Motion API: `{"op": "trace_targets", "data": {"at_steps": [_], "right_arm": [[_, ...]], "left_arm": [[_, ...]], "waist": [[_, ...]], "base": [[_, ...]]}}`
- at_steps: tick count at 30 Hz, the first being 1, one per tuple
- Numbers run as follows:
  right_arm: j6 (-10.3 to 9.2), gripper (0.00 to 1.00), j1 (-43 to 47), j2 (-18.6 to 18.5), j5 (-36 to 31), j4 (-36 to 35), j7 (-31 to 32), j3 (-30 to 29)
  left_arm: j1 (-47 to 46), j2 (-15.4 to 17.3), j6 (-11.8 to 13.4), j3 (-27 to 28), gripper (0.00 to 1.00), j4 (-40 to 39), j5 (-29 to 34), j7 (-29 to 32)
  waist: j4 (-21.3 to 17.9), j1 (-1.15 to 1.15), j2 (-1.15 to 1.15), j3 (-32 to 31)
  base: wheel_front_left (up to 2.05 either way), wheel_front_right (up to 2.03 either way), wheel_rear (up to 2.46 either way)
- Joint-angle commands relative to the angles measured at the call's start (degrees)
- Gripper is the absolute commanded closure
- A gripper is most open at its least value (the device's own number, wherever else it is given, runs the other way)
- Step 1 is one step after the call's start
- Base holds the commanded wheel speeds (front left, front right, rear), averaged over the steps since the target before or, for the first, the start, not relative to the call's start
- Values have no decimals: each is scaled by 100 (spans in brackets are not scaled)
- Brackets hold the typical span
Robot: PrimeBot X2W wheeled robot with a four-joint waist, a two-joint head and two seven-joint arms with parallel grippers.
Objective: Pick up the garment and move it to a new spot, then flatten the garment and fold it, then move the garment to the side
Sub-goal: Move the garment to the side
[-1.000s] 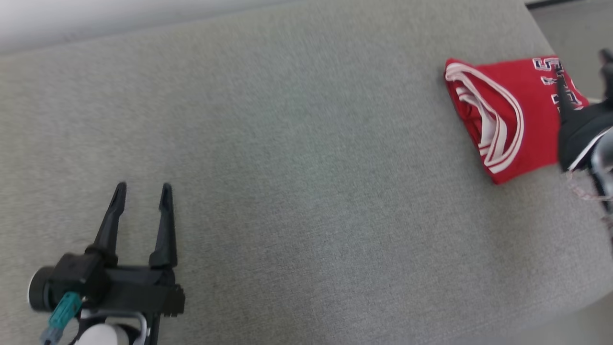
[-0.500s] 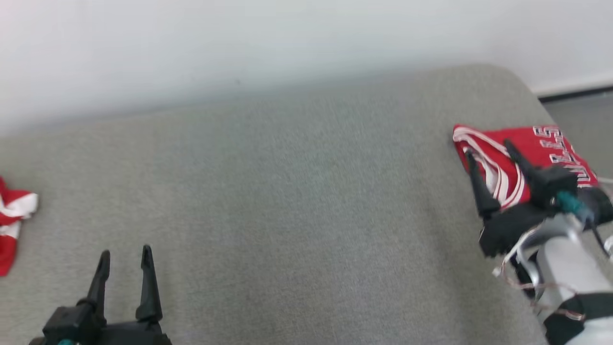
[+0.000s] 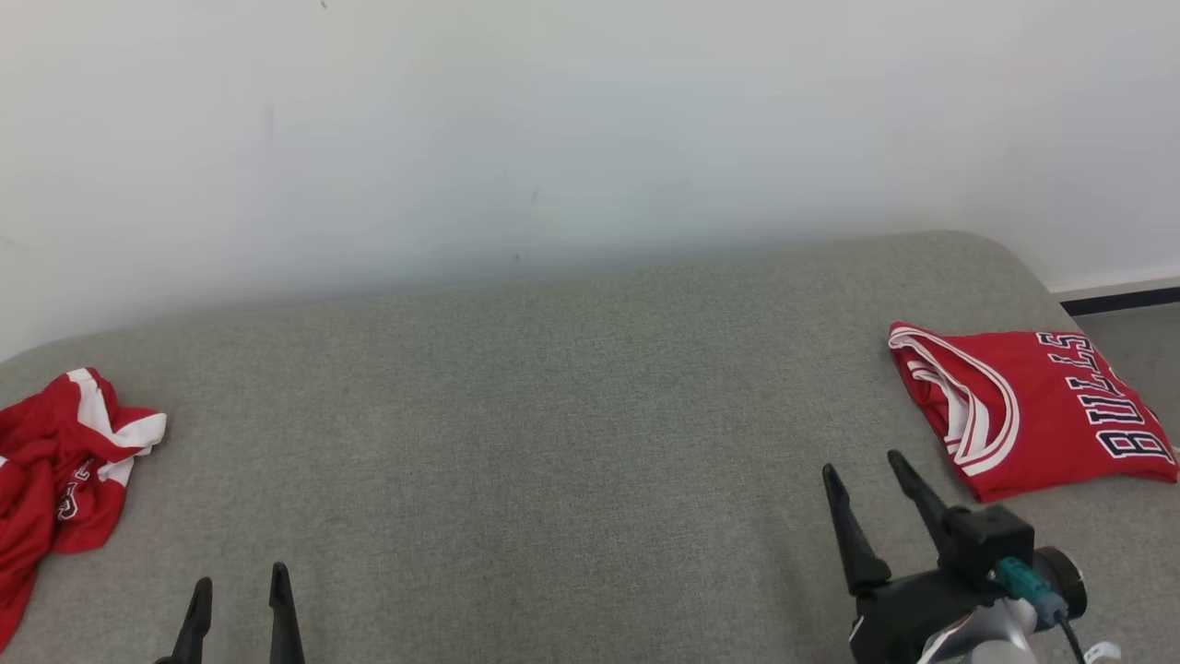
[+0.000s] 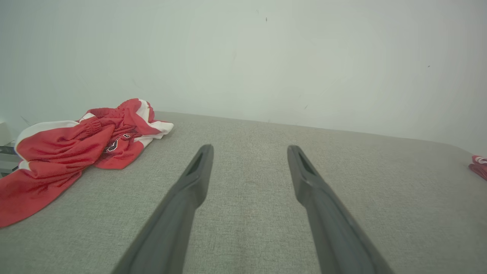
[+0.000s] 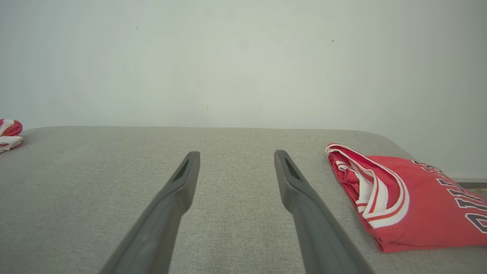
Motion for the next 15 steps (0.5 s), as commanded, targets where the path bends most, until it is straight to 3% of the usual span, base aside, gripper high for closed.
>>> {"op": "trace_targets", "data": {"at_steps": [1,15], "right_arm": [[-16,0,128,47,-33,-69,7,19],[-16,0,604,199,-109,-513,199,-201]], "left_arm": [[76,-2,0,10,0,8,-30,-3],[214,-17,20,-57,0,135,-35,-3]], "waist": [[46,1,1,-64],[212,1,1,-265]], "base": [[0,0,0],[0,0,0]]}}
